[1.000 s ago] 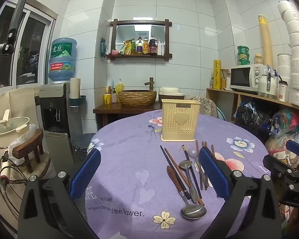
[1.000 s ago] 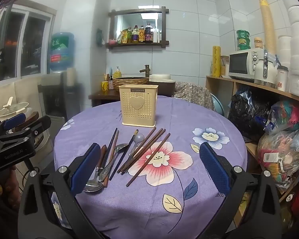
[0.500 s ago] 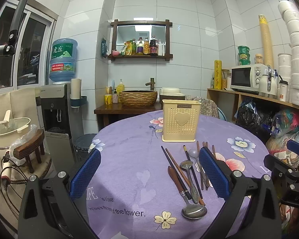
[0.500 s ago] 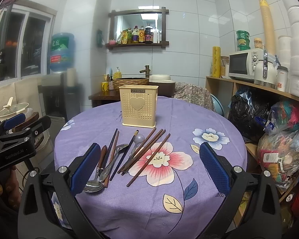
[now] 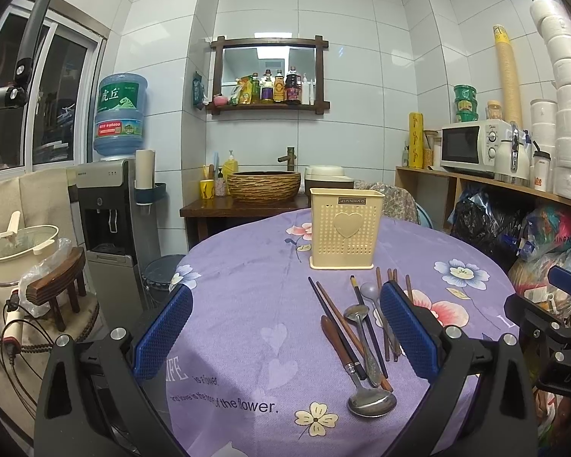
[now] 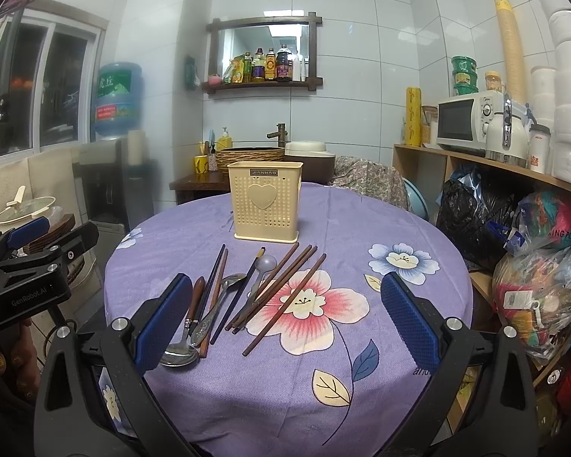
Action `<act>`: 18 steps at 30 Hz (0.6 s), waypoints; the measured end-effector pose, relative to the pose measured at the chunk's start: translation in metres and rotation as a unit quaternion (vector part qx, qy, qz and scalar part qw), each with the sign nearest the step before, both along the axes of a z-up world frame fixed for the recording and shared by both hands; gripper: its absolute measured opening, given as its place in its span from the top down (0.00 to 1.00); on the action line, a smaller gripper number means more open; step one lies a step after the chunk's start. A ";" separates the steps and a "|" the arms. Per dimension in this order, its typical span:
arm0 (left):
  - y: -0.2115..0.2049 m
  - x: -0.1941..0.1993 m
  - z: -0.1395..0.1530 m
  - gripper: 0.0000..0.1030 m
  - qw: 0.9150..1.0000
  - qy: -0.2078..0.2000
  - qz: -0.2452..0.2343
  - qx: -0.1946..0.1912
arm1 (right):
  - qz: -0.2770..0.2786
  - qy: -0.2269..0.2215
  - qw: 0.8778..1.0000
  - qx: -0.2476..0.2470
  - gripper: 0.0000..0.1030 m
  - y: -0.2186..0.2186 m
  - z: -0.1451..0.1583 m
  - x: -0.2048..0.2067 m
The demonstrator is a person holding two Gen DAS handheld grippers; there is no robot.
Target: Organize utensils
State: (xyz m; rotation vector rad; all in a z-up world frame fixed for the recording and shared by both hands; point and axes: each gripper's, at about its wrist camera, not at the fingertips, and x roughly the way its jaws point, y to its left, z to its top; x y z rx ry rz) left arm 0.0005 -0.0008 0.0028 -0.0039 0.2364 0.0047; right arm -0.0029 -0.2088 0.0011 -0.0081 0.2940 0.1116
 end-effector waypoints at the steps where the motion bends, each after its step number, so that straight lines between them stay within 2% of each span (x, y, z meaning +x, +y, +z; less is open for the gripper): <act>1: 0.000 0.000 -0.001 0.05 1.000 0.000 0.000 0.001 | 0.002 0.001 1.000 0.000 0.05 0.001 0.000 0.000; 18: 0.000 -0.002 -0.002 0.05 1.000 0.000 0.001 0.004 | 0.001 0.000 1.000 0.000 0.05 0.003 -0.004 -0.001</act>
